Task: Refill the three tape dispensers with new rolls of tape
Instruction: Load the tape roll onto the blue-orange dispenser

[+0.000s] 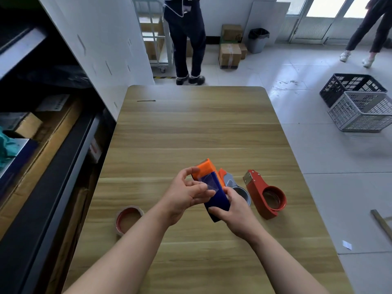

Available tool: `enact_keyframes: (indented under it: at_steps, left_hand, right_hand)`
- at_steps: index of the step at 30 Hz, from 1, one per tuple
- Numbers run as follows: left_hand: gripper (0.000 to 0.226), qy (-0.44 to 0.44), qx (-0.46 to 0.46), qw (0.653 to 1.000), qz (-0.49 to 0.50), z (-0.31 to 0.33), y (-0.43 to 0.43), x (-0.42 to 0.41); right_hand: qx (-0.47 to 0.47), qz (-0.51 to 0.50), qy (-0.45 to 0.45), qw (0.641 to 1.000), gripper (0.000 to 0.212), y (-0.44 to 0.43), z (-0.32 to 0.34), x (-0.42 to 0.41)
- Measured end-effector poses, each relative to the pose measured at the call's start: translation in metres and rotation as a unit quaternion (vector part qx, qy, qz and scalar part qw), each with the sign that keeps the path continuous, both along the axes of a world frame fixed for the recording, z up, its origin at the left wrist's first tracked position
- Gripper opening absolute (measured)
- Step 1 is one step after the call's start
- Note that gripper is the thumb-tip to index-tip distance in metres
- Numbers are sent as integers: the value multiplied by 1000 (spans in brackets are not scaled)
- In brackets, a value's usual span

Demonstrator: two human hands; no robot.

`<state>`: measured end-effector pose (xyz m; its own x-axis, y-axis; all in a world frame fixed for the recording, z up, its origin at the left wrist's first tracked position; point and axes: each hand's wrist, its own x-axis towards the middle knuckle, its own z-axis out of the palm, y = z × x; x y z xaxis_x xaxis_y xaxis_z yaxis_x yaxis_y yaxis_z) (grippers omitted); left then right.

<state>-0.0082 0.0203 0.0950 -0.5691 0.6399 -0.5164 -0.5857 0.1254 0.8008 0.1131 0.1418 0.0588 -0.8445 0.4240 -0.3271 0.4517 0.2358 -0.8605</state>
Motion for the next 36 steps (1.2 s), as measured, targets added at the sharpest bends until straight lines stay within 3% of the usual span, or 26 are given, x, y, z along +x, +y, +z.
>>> enact_keyframes:
  at_steps: [7,13,30,36]
  left_hand:
    - [66,139,-19,990,13,-6,-1,18]
    - [52,243,-27,970,5,-11,-1,29]
    - [50,412,-42,909,-44,-22,-4,49]
    - [45,476,-69,876,-33,-28,-2,56]
  right_hand:
    - [-29,30,3,999,38,5,-2,0]
    - [-48,34,-1,998,35,11,-3,2]
    - [-191,34,20,981,44,16,-2,11]
    - [-190,28,35,981,48,14,5,14]
